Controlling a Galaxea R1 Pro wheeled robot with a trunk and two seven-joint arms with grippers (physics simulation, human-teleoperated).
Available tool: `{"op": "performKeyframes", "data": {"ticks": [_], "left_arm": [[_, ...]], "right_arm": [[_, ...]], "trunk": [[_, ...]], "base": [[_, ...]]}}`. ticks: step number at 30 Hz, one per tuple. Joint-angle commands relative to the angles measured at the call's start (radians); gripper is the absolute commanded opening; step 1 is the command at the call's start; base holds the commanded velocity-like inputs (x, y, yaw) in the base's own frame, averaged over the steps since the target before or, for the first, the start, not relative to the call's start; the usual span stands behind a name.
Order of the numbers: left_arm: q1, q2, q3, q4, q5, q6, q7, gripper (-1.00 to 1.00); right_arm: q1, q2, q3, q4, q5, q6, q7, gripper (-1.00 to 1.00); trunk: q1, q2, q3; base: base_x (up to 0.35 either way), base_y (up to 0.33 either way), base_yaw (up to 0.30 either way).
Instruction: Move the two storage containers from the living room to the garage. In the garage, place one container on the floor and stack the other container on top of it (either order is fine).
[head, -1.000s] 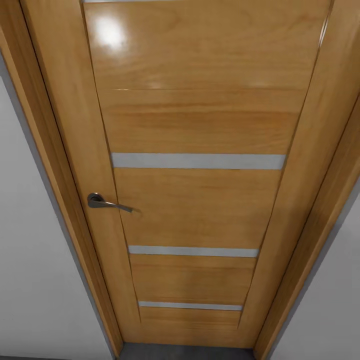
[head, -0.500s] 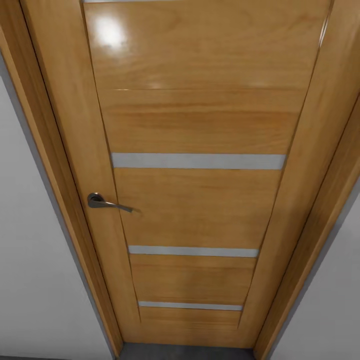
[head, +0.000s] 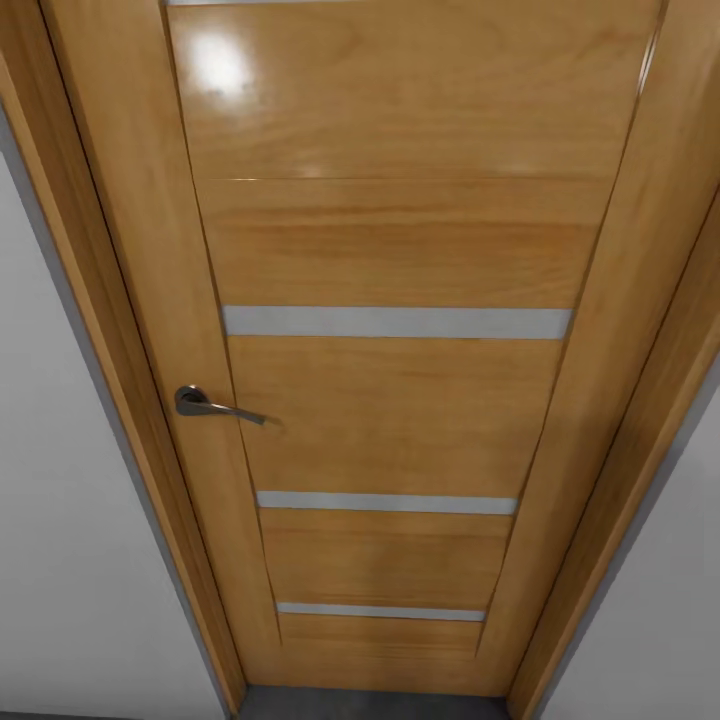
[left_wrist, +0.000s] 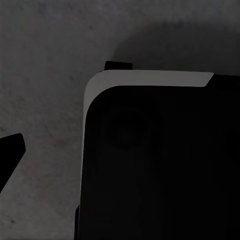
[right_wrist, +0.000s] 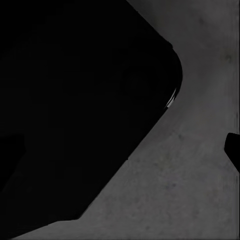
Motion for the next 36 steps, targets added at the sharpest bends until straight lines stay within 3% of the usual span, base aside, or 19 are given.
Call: {"op": "performKeyframes", "data": {"ticks": [1,7,12,17,20,21,24,25,30,36], "left_arm": [[0.0,0.0,0.0,0.0,0.009,-0.002,-0.001,1.0],[0.0,0.001,0.0,0.0,0.009,-0.003,-0.001,1.0],[0.0,0.001,0.0,0.0,0.009,-0.003,-0.001,1.0],[0.0,0.0,0.0,0.0,0.008,-0.003,-0.001,1.0],[0.0,0.0,-0.001,0.0,0.007,-0.003,-0.001,1.0],[0.0,0.0,-0.001,0.0,0.007,-0.003,-0.001,1.0],[0.0,0.0,-0.001,0.0,0.007,-0.003,-0.001,1.0],[0.0,0.0,-0.001,0.0,0.007,-0.003,-0.001,1.0],[0.0,0.0,-0.001,0.0,0.007,-0.003,-0.001,1.0],[0.0,0.0,-0.001,0.0,0.006,-0.003,-0.001,1.0]], "right_arm": [[-0.001,-0.001,0.004,-0.007,0.0,-0.005,-0.01,1.0],[-0.002,-0.011,0.003,-0.149,0.0,-0.002,-0.016,1.0],[-0.008,-0.081,-0.003,-0.317,-0.007,0.008,-0.008,1.0],[-0.013,-0.142,-0.009,-0.409,-0.028,0.01,0.024,1.0],[-0.048,-0.176,-0.011,-0.43,-0.096,0.017,0.122,1.0],[-0.093,-0.216,-0.014,-0.436,-0.182,0.037,0.238,1.0],[-0.142,-0.253,-0.016,-0.438,-0.252,0.062,0.326,1.0],[-0.194,-0.27,-0.017,-0.44,-0.286,0.071,0.372,1.0],[-0.282,-0.277,-0.018,-0.442,-0.303,0.083,0.421,1.0],[-0.32,-0.275,-0.019,-0.464,-0.327,0.111,0.455,1.0]], "trunk": [[0.0,0.0,-0.001],[0.0,0.0,-0.001],[0.0,0.0,-0.001],[0.0,0.0,-0.001],[0.0,0.0,-0.001],[0.0,0.0,-0.001],[0.0,0.0,-0.001],[0.0,0.0,-0.001],[0.0,0.0,-0.001],[0.0,0.0,-0.001]], "base": [[0.0,0.0,0.0],[0.0,0.0,0.0],[0.0,0.0,0.0],[0.0,0.0,0.0],[0.0,0.0,0.0],[0.0,0.0,0.0],[0.0,0.0,0.0],[0.0,0.0,0.0],[0.0,0.0,0.0],[0.0,0.0,0.0]]}}
